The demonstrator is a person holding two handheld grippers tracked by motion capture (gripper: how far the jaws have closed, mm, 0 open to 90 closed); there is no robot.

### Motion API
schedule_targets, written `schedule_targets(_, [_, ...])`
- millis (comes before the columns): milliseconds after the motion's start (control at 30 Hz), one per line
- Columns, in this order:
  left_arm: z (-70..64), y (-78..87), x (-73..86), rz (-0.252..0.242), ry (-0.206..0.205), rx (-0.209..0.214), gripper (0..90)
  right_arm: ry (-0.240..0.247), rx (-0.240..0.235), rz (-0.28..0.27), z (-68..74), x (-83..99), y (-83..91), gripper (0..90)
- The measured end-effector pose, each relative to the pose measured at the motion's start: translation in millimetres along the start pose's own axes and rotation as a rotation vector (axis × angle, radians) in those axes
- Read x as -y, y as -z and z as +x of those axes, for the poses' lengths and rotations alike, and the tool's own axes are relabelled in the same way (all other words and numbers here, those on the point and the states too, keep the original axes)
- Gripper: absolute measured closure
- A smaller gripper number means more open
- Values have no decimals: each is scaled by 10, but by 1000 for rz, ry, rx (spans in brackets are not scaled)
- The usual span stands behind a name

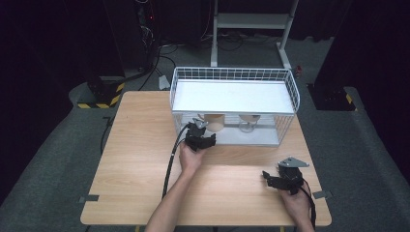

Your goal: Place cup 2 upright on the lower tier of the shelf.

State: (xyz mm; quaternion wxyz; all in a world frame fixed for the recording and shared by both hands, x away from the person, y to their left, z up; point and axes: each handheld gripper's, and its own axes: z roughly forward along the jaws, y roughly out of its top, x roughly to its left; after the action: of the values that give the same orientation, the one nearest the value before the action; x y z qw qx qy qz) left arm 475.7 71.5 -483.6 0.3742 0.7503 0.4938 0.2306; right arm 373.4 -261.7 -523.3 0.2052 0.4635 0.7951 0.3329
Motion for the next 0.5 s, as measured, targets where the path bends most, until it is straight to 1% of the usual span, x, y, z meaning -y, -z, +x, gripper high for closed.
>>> schedule_targets(67, [-3, 27, -5, -5, -2, 12, 351, -2, 0, 1, 1, 0, 1, 252])
schedule_targets(133, [-20, 46, -6, -12, 12, 26, 347, -2, 0, 1, 1, 0, 0, 252])
schedule_targets(200, [-20, 79, -5, -8, -3, 23, 341, -6, 0, 0, 4, -1, 0, 252])
schedule_targets(267, [-28, 124, 7, -17, 6, 34, 337, -7, 0, 0, 4, -1, 0, 252])
schedule_targets(333, [-24, 173, 15, -23, -4, 32, 336, -7, 0, 1, 4, -1, 0, 252])
schedule_targets(367, [-24, 199, 22, -25, 2, 39, 335, -6, 0, 0, 4, -1, 0, 252])
schedule_targets(400, [-15, 224, 27, -28, -2, 42, 335, -7, 0, 1, 4, -1, 0, 252])
schedule_targets(433, [-18, 245, 37, -33, 6, 48, 334, -6, 0, 0, 4, -1, 0, 252])
schedule_targets(500, [-15, 277, 44, -32, -6, 50, 334, -6, 0, 0, 4, -1, 0, 252])
